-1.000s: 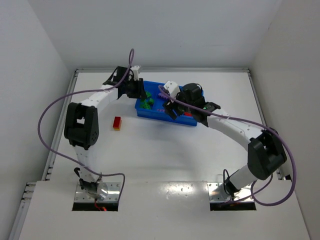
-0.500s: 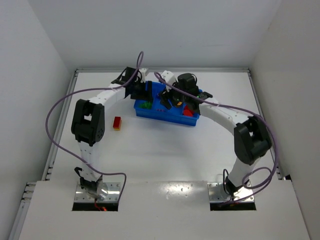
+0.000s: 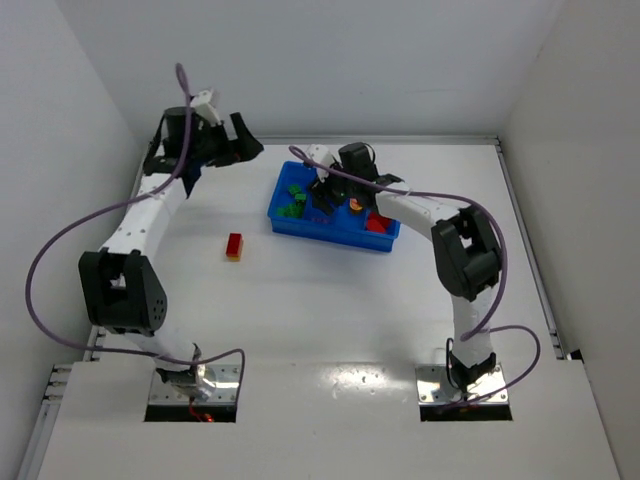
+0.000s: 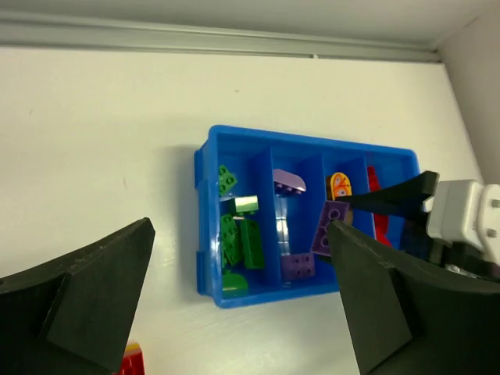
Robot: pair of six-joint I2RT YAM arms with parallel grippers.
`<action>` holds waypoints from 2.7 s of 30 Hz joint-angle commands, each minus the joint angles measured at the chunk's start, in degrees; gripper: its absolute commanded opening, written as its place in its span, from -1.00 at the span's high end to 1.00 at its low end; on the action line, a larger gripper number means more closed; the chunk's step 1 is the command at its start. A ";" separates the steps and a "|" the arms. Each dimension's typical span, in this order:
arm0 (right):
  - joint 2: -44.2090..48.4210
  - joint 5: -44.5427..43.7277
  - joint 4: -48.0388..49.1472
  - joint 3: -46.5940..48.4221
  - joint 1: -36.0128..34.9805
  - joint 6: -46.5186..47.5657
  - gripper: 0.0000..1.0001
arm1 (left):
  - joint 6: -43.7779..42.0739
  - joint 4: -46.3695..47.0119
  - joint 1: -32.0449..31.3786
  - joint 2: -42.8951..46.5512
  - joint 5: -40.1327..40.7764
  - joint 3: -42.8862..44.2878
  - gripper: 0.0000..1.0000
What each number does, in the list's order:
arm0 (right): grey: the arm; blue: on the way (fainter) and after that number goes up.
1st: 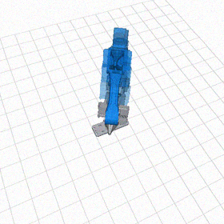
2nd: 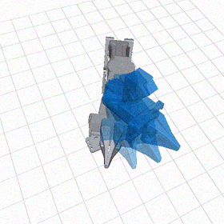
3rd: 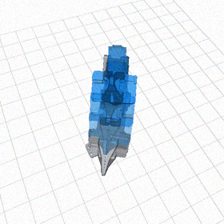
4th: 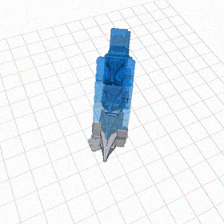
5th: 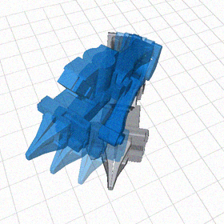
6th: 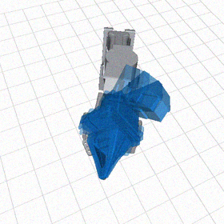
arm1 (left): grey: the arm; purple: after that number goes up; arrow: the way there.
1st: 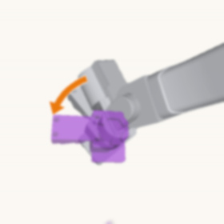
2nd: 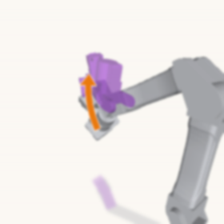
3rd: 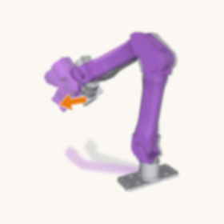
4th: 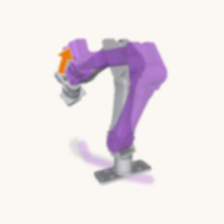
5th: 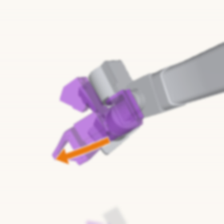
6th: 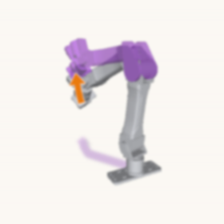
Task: Sort the legos into containers by color
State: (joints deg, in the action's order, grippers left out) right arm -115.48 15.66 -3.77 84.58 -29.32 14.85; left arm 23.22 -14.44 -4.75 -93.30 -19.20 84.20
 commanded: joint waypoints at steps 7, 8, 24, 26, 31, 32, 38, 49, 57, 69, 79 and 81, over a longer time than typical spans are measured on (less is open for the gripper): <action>-8.01 0.08 -1.59 7.97 -0.30 3.34 0.58 | 4.93 3.74 14.60 0.31 -20.88 -11.52 -1.00; -8.79 0.07 -1.59 7.97 -0.30 3.34 0.58 | 3.16 1.80 14.60 0.31 -18.61 -10.82 -1.00; -4.85 -5.47 0.25 4.20 -0.83 2.12 -0.72 | -9.60 -12.55 2.12 4.44 9.61 -14.59 -1.00; -2.92 -5.47 0.78 4.19 -0.83 1.50 -0.72 | -10.30 -13.15 1.33 4.44 12.34 -15.12 -1.00; 2.18 -5.47 0.25 3.67 -0.83 -1.22 -0.72 | -10.30 -13.69 0.10 2.42 13.58 -16.17 -0.93; 3.15 -5.47 -0.27 3.67 -0.83 -1.23 -0.72 | -10.30 -13.69 0.10 1.46 14.36 -16.18 -0.89; 10.09 -5.47 -0.80 1.12 0.41 -2.72 -0.72 | -10.30 -14.22 -1.13 -1.10 14.45 -16.18 -0.53; 15.46 -5.99 -1.85 -0.64 3.30 -4.66 -0.72 | -10.30 -17.02 -3.68 -4.00 20.87 -16.79 -0.51; 15.99 -5.99 -2.38 -1.17 4.36 -4.66 -0.72 | -9.78 -17.56 -3.68 -4.00 23.33 -17.32 -0.42; 15.46 -5.47 -2.38 -1.69 4.89 -5.18 -0.72 | -9.78 -17.56 -3.68 -5.22 21.75 -19.69 -0.25; 15.46 -5.47 -2.38 -2.22 4.89 -5.18 -0.72 | -9.78 -17.56 -3.68 -8.13 21.13 -19.16 -0.03; 15.46 -5.47 -2.38 -2.74 4.89 -5.18 -0.72 | -9.78 -17.56 -3.68 -8.13 21.13 -18.64 0.05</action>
State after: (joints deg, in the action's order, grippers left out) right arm -102.41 10.26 -7.81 82.39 -24.82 10.48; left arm 13.15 -31.79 -8.27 -101.54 2.33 64.64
